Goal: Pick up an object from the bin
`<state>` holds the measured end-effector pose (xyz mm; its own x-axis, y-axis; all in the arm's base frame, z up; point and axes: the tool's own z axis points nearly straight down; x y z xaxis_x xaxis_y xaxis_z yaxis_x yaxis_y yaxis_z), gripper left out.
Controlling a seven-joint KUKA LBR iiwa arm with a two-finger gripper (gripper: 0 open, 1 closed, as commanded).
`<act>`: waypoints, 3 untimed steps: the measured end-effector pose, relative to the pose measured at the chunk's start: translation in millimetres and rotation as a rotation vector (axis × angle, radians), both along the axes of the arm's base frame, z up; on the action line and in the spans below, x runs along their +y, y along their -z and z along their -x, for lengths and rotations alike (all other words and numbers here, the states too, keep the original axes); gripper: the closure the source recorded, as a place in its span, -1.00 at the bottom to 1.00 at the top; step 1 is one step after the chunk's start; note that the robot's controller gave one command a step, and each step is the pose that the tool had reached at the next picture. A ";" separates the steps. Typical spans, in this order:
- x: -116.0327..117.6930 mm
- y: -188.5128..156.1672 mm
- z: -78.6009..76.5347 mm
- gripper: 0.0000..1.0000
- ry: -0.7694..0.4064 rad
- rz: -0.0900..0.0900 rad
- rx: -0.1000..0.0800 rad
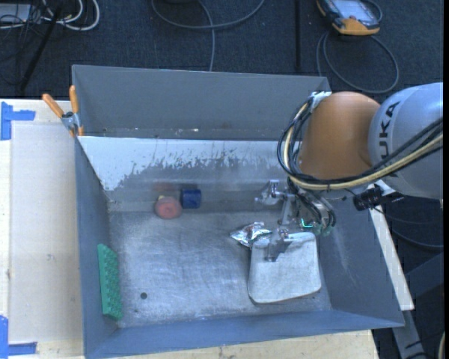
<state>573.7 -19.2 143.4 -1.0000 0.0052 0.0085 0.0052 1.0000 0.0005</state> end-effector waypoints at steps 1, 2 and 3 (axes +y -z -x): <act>-6.1 42.0 -14.6 -1.00 -0.035 -0.003 -0.014; -4.8 39.2 -18.8 1.00 -0.035 -0.005 -0.031; -5.9 -74.3 -7.3 1.00 -0.040 0.001 -0.017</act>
Offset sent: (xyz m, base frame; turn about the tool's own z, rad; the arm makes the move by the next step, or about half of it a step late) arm 0.0139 -0.0110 -0.0734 -0.0402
